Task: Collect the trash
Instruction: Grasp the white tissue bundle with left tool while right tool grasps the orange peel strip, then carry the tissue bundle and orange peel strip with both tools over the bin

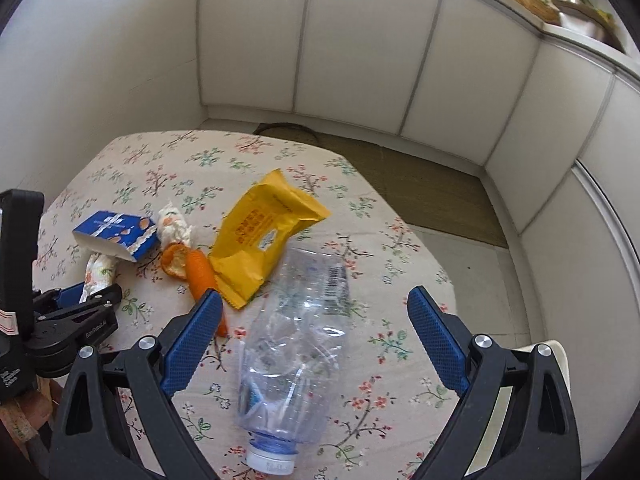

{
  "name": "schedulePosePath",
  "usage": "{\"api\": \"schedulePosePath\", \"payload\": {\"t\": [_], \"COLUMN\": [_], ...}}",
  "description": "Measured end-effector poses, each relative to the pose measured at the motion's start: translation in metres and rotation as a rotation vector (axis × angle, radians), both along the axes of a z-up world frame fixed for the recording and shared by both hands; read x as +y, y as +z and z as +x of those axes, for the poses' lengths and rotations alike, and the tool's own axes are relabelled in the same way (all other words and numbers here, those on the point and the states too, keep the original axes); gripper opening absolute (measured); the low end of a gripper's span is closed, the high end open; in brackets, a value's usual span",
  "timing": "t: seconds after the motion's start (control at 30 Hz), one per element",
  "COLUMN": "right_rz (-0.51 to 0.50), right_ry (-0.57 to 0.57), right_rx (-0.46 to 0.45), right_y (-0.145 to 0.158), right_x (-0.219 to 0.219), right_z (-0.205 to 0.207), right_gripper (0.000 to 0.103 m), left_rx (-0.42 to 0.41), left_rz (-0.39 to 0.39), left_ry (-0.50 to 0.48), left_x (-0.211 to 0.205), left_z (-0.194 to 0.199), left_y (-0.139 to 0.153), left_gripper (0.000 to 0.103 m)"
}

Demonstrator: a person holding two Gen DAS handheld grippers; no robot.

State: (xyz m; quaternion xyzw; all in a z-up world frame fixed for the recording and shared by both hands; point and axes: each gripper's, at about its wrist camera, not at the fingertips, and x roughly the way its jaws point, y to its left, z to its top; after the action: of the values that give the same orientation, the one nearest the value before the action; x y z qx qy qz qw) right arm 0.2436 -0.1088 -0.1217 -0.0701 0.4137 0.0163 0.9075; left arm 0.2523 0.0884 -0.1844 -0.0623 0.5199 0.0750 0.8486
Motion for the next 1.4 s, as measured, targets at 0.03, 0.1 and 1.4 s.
{"api": "schedulePosePath", "payload": {"t": [0.03,0.1,1.4], "right_rz": [-0.006,-0.003,0.198], "right_ry": [0.034,0.104,0.253], "right_rx": [0.008,0.033,0.070], "right_y": [-0.003,-0.012,0.011], "right_x": [0.007,0.021,0.028], "right_z": [0.003,0.011,0.012], "right_gripper": [0.091,0.091,0.012], "left_rx": [0.000,-0.006,-0.205], "left_rz": [-0.014,-0.041,-0.230], "left_ry": [0.004,0.005,-0.010], "left_x": [0.005,0.016,0.039], "left_z": [-0.003,-0.012,-0.060], "left_y": [0.004,0.016,0.119], "left_gripper": [0.036,0.036,0.036]}}
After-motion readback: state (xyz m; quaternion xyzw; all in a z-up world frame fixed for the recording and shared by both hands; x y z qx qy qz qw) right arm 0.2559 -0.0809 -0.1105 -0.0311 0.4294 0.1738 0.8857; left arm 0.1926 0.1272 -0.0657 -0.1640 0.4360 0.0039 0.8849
